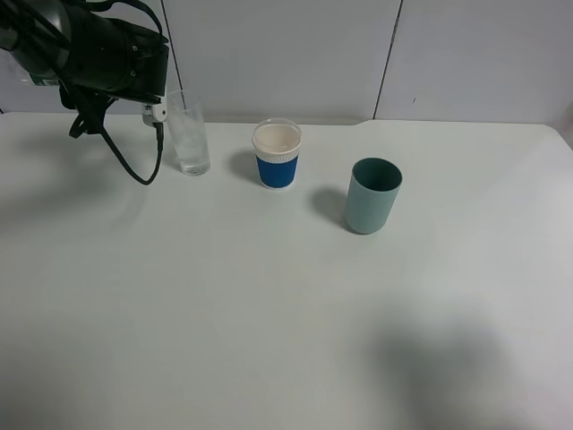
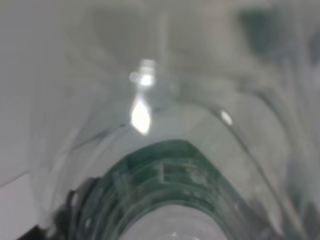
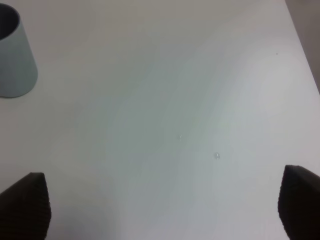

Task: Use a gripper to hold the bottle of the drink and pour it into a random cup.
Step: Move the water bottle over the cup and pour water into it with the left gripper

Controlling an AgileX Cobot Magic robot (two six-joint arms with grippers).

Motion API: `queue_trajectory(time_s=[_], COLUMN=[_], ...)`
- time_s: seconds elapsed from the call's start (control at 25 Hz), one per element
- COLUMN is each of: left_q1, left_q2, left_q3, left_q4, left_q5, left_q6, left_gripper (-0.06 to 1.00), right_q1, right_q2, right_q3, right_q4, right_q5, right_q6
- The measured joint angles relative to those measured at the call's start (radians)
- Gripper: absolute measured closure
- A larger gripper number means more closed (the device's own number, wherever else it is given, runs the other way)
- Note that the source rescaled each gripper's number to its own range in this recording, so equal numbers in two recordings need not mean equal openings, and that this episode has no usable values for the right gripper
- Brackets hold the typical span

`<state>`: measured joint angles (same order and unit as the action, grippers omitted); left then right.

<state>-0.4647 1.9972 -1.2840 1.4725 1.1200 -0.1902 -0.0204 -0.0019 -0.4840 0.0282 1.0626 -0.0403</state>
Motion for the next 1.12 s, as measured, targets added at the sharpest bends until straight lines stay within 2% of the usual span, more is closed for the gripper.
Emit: queue_trajectory(time_s=[1.12], left_q1=[0.000], left_q2=[0.000], left_q3=[0.000], left_q4=[0.034], left_q5=[0.014], left_q6=[0.030], left_gripper=[0.94], right_q1=[0.000], right_q2=[0.000], right_q3=[0.000], right_q4=[0.000], right_q5=[0.000], right_q6=[0.000])
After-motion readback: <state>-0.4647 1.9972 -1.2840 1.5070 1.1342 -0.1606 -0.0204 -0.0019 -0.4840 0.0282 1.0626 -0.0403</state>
